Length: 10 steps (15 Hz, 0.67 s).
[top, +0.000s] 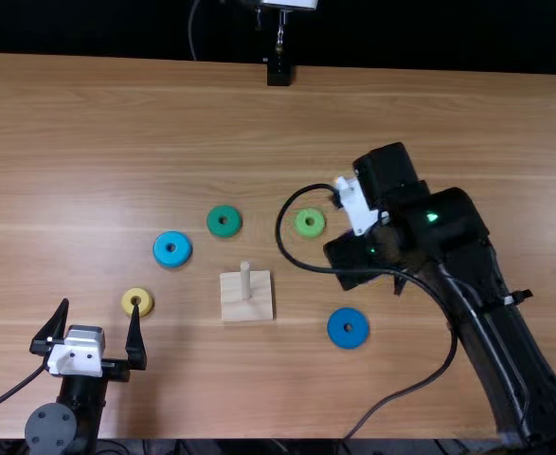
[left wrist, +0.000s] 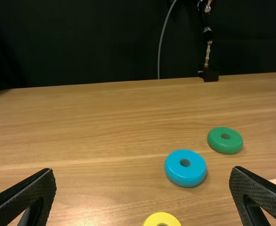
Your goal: Build the Hanoi tower: stack the rings onto the peg from bottom to top in this color order: purple, dark blue, light blue, dark green, light green, yellow, orange.
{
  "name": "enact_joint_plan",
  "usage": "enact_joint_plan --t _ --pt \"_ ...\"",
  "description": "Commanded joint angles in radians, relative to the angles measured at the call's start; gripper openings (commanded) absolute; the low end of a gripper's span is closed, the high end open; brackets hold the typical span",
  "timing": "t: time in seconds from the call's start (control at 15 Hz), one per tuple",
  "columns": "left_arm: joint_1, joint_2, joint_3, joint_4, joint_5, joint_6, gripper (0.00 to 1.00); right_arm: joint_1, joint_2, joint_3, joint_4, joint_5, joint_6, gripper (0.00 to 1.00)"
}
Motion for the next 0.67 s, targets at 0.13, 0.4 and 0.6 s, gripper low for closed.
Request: enact_joint_plan --t 0.13,0.4,0.6 --pt "0.003 -0.013 -0.02 -0.011 0.004 0.014 1.0 0.119 -0.024 0.114 -0.001 -0.016 -0.001 0.0" --pt "0.003 -0.013 -0.02 -0.011 0.004 0.014 1.0 0.198 0.082 0.214 0.006 -0.015 0.004 0.0" --pt "0.003 -0.013 -0.02 -0.011 0.004 0.014 1.0 0.26 0.128 0.255 0.01 -0.015 0.057 0.0"
